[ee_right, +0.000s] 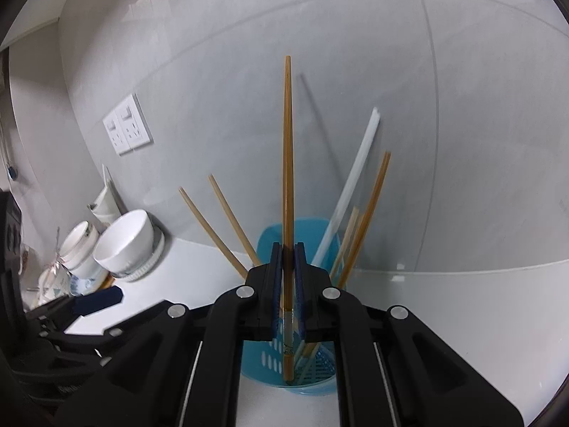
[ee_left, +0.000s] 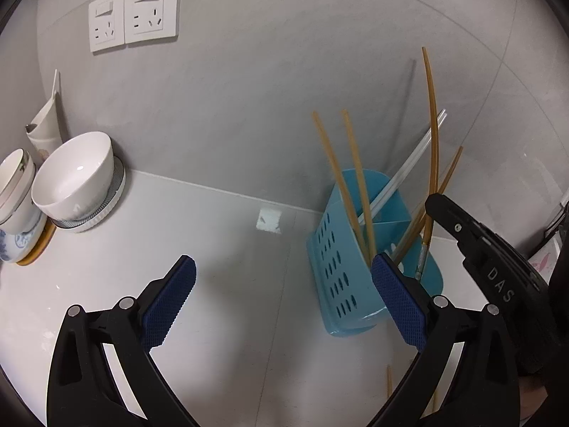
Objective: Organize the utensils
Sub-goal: 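Lower wooden chopstick into blue holder and open the right tool, then move both open tools back down to the chopstick row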
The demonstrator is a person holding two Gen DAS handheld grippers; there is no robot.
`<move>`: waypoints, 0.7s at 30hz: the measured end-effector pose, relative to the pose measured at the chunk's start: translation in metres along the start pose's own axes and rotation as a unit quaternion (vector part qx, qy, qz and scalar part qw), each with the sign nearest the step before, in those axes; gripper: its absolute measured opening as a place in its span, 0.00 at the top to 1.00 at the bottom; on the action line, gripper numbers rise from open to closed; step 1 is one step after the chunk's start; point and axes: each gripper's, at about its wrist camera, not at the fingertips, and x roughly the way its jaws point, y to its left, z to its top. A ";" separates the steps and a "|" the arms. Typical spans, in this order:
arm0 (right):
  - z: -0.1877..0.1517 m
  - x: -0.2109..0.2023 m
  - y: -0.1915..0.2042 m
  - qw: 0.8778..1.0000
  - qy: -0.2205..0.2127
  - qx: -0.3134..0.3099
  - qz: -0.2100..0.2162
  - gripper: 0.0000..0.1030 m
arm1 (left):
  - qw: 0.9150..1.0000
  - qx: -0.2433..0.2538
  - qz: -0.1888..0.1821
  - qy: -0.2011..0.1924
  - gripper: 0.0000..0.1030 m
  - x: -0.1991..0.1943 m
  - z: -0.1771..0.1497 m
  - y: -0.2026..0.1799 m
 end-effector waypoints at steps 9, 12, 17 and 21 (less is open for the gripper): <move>-0.014 0.013 0.001 0.999 0.032 -0.007 -0.013 0.91 | 1.000 -0.002 0.001 0.006 0.06 0.009 0.000 0.005; -0.013 0.010 0.002 0.999 0.034 -0.011 -0.020 0.89 | 1.000 -0.003 0.002 0.011 0.06 0.011 -0.001 0.005; -0.011 -0.008 0.002 0.998 0.031 -0.028 -0.041 0.58 | 1.000 -0.004 0.002 0.005 0.06 0.003 0.000 0.005; -0.011 -0.024 -0.004 0.998 0.038 -0.030 -0.051 0.37 | 1.000 -0.002 0.002 0.004 0.06 -0.005 0.000 0.002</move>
